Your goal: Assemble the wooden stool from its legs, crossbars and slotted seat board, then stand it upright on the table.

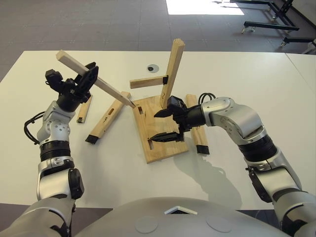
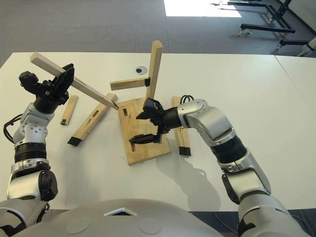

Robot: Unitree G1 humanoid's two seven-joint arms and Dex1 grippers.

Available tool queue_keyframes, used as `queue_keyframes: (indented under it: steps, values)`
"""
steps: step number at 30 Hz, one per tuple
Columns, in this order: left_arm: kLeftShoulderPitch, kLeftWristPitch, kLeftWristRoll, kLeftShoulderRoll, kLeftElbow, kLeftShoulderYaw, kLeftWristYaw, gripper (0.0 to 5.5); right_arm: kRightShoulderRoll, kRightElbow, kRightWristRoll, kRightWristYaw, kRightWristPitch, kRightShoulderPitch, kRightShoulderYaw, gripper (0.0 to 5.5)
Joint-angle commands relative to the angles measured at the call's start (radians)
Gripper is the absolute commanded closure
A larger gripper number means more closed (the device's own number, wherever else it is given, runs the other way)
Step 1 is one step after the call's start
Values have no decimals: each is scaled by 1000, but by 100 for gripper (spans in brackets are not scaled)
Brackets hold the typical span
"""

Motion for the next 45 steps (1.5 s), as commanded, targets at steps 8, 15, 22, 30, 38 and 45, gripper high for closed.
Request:
queue_keyframes:
  steps: [8, 15, 22, 30, 38, 45]
  values:
    - [-52, -18, 15, -57, -17, -14, 4, 348, 4, -22, 14, -17, 12, -2, 9, 10]
    - [-16, -1, 28, -82, -50, -23, 17, 348, 5, -27, 17, -18, 14, -3, 15, 10]
    - [1, -14, 59, -76, -9, -31, 10, 348, 3, -32, 23, -23, 17, 1, 15, 10]
    - [25, -54, 116, -86, -59, -80, 27, 348, 7, -35, 28, -29, 22, 4, 19, 10]
    - [35, -49, 132, -49, -77, -103, 11, 348, 8, -44, 40, -45, 28, 12, 17, 10]
    - [23, 33, 80, -10, -101, -77, -3, 348, 10, -55, 49, -64, 35, 20, 12, 10]
